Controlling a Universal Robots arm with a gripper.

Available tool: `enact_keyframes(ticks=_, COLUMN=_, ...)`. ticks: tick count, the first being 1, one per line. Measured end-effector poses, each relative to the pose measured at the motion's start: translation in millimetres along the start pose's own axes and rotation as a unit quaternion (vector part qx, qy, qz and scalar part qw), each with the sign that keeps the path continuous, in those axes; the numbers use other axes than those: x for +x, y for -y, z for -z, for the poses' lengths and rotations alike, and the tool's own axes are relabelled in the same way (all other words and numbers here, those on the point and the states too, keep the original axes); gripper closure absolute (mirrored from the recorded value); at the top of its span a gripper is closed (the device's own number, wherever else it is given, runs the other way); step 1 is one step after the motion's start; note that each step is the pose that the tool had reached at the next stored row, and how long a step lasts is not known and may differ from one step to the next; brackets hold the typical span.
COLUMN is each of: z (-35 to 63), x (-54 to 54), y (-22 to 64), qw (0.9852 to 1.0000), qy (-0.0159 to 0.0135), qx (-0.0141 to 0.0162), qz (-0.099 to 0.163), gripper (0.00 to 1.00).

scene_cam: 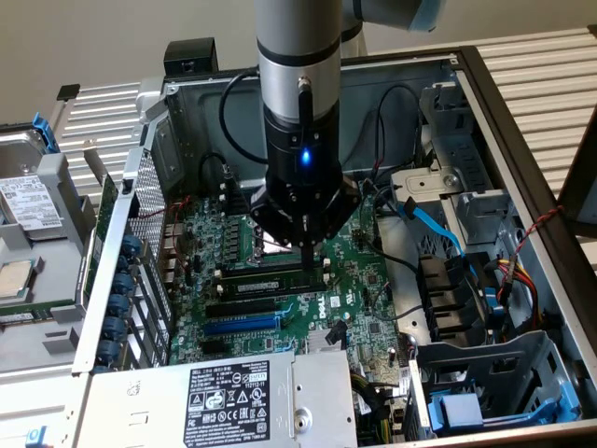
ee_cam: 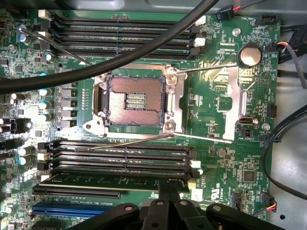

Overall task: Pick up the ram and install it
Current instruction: 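Press down the ram until it locks into place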

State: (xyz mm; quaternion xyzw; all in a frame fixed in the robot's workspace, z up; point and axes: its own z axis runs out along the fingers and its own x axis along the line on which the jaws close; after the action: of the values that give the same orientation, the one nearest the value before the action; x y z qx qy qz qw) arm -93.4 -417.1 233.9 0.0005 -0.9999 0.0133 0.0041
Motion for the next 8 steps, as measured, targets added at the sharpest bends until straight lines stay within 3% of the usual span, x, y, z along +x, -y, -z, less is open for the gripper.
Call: enact_keyframes(ticks=8, z=-3.1, x=0.0, y=-0.1, qw=1.0000, qy=0.0000, qx=-0.0005, qz=0.000, gripper=0.89)
